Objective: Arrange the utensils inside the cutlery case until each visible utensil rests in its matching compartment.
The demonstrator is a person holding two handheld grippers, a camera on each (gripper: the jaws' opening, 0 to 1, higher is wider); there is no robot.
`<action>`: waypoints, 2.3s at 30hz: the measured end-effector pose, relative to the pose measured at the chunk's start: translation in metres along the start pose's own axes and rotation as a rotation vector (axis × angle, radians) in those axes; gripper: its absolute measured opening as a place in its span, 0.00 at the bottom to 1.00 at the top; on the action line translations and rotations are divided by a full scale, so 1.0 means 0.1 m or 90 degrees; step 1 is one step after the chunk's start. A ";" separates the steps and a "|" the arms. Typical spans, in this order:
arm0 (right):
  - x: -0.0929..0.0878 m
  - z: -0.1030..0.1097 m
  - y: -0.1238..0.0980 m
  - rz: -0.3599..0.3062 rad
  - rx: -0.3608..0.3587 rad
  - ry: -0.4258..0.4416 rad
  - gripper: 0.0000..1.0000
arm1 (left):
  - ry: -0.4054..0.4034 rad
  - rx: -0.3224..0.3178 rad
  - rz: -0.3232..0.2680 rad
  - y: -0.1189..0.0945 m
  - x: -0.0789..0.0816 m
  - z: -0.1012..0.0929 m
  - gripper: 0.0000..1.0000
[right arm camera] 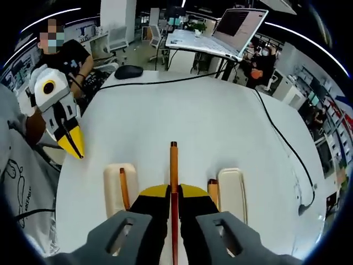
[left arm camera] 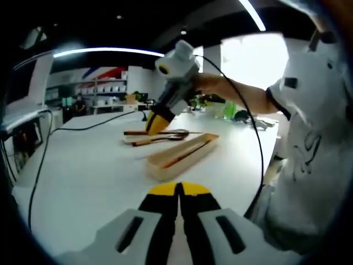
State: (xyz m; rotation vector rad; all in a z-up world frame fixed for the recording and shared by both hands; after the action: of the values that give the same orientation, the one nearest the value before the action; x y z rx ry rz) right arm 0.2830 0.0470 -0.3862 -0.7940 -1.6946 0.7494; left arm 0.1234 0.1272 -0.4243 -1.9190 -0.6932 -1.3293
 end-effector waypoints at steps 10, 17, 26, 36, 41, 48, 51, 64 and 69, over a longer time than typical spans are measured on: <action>0.07 0.12 -0.10 0.000 0.006 -0.018 0.04 | 0.002 0.002 -0.001 -0.02 -0.01 0.00 0.00; 0.08 0.22 -0.16 -0.004 0.014 -0.029 0.04 | 0.001 0.004 -0.002 -0.02 -0.03 -0.01 0.00; 0.08 0.38 -0.19 -0.026 0.041 -0.030 0.04 | 0.001 0.002 0.002 0.00 -0.04 -0.03 0.00; -0.05 0.52 -0.18 -0.024 0.062 -0.038 0.04 | 0.002 -0.001 0.006 0.03 -0.04 -0.06 0.00; -0.10 0.58 -0.16 -0.023 0.071 -0.034 0.04 | 0.003 -0.004 0.009 0.04 -0.04 -0.07 0.00; -0.16 0.65 -0.10 -0.014 0.083 -0.035 0.04 | 0.008 -0.005 0.011 0.06 -0.03 -0.10 0.00; -0.17 0.67 -0.07 -0.009 0.090 -0.040 0.04 | 0.006 -0.004 0.012 0.06 -0.03 -0.10 0.00; -0.26 0.73 0.08 0.037 0.120 -0.066 0.05 | 0.010 -0.001 0.016 0.05 0.00 -0.11 0.00; -0.27 0.72 0.09 0.038 0.116 -0.065 0.06 | 0.012 -0.003 0.018 0.06 0.01 -0.11 0.00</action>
State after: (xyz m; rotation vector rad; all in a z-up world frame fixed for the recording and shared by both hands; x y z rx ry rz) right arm 0.2205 0.0235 -0.4247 -0.6905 -1.6705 0.9852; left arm 0.1216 0.1147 -0.4218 -1.9118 -0.6524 -1.3310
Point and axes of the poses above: the point that each gripper's makers call its tool centre point, and the gripper's own axes: y roughly forward along the fingers, z roughly to its left, x roughly out of its top, the point moved 4 cm from there along -y, roughly backward along the fingers, and after that the axes turned 10 degrees about -y, right-handed, at the moved point
